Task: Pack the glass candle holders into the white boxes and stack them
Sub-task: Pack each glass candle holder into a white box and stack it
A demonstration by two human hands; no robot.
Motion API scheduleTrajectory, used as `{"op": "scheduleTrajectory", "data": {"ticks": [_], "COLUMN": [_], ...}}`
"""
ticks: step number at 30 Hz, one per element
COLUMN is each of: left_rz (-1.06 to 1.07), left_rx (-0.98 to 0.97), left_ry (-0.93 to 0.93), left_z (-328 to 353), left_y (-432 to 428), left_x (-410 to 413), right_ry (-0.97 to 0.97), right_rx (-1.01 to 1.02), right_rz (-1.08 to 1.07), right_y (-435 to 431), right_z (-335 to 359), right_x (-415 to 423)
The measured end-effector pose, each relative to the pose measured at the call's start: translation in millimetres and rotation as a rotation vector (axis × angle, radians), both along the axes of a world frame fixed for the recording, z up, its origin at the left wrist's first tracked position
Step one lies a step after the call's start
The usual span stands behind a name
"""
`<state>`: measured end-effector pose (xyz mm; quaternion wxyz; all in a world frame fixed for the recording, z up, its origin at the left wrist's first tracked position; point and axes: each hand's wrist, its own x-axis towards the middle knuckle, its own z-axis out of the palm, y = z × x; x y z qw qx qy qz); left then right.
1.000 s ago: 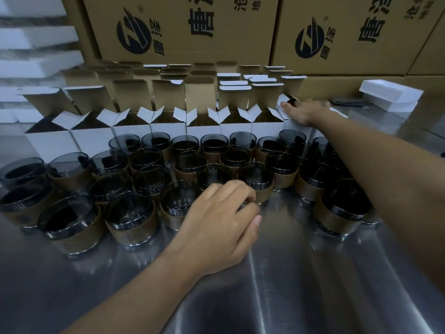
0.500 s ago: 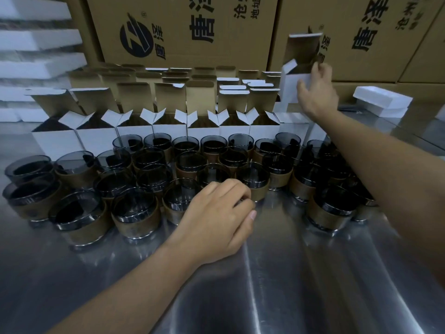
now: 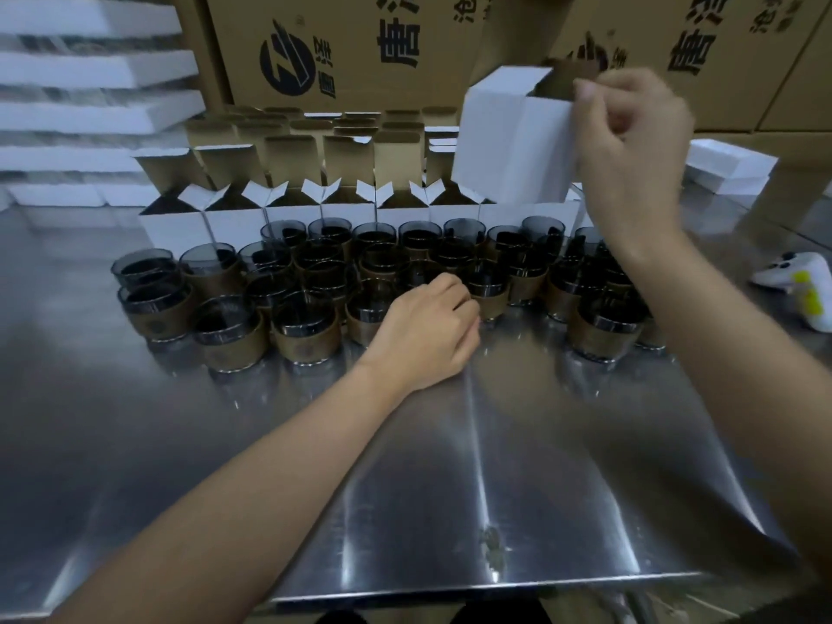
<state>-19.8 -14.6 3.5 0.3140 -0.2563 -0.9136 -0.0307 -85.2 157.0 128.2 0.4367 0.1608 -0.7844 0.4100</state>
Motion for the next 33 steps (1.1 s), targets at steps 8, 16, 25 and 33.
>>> {"op": "scheduleTrajectory", "data": {"ticks": [8, 16, 25, 33], "left_rz": [0.012, -0.041, -0.136, -0.160], "left_rx": [0.910, 1.000, 1.014, 0.854], "left_ry": [0.121, -0.110, -0.325, -0.432], "left_z": [15, 20, 24, 26], "left_y": [-15, -18, -14, -21], "left_x": [21, 24, 34, 35], "right_ry": [0.085, 0.195, 0.374, -0.214], "right_rx": [-0.025, 0.284, 0.277, 0.027], "right_rz": [0.162, 0.315, 0.375, 0.487], "right_y": [-3, -6, -2, -5], "right_z": [-82, -91, -93, -86], "right_x": [41, 49, 46, 47]}}
